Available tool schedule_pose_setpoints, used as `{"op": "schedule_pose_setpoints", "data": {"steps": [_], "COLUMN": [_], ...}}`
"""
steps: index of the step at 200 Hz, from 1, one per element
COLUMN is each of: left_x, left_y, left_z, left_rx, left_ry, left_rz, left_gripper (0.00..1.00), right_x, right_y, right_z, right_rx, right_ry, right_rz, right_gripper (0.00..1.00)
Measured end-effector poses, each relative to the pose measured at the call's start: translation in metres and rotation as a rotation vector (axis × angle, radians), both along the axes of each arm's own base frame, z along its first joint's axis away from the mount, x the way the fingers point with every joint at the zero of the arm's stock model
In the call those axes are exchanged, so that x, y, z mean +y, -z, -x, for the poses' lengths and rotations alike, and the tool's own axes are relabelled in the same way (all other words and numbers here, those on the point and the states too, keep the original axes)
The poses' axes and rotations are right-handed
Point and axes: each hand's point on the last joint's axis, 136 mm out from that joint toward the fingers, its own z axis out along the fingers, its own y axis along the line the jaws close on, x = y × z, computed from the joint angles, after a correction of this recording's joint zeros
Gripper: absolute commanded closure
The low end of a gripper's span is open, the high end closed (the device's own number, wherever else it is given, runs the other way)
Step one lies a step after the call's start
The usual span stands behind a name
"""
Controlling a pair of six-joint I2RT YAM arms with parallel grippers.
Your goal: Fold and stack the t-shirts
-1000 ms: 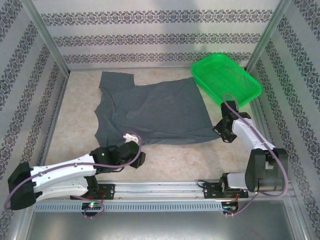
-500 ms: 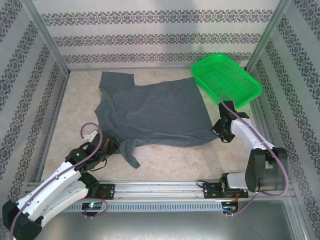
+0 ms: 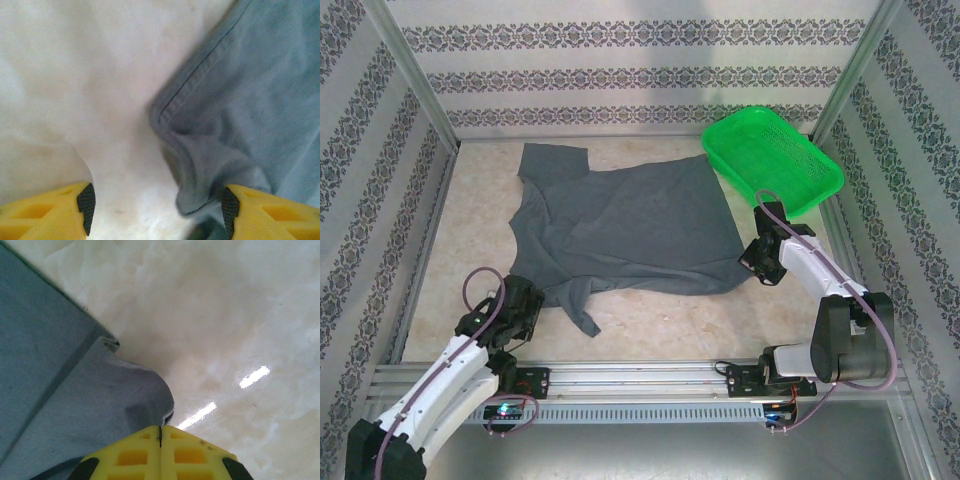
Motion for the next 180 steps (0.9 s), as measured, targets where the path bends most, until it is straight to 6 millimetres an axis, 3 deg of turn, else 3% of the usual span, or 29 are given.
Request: {"op": "schedule_pose_setpoints", "data": {"steps": [20, 61, 75, 93, 128, 149, 180], "left_x": [0.001, -0.004, -0.005, -0.006, 0.004, 0.014, 0.03], "left_y": [-0.007, -0.01, -0.006, -0.002, -0.013, -0.062, -0.18], "left_z": [-0.012, -0.029, -0.03, -0.029, -0.04, -0.064, -0.102], "left_rx": [-0.048, -0.102, -0.091, -0.076, -0.118, -0.209, -0.476], "left_ry": [-0.024, -0.033, -0.035, -0.039, -0.054, -0.028, 0.012], "left_rz": [0.016, 0.045, 0.051, 0.06, 0.051, 0.002, -0.101], "left_gripper": [0.35, 0.55, 0.67, 1.0, 1.0, 1.0, 1.0], "right_x": [0.003, 0.006, 0.007, 0.007, 0.01, 0.019, 0.034], "right_y": [0.0, 0.001, 0.001, 0.001, -0.007, -0.041, -0.148], "right_z": [0.0, 0.0, 0.0, 0.0, -0.006, -0.035, -0.105], "right_rx": [-0.002, -0.002, -0.002, -0.003, -0.036, -0.132, -0.443], "right_ry": [-0.007, -0.015, -0.018, -0.019, -0.03, -0.078, -0.145], "right_rz": [-0.009, -0.015, -0.015, -0.015, -0.02, -0.031, -0.042], "right_gripper": [1.0, 1.0, 1.0, 1.0, 1.0, 1.0, 1.0]}}
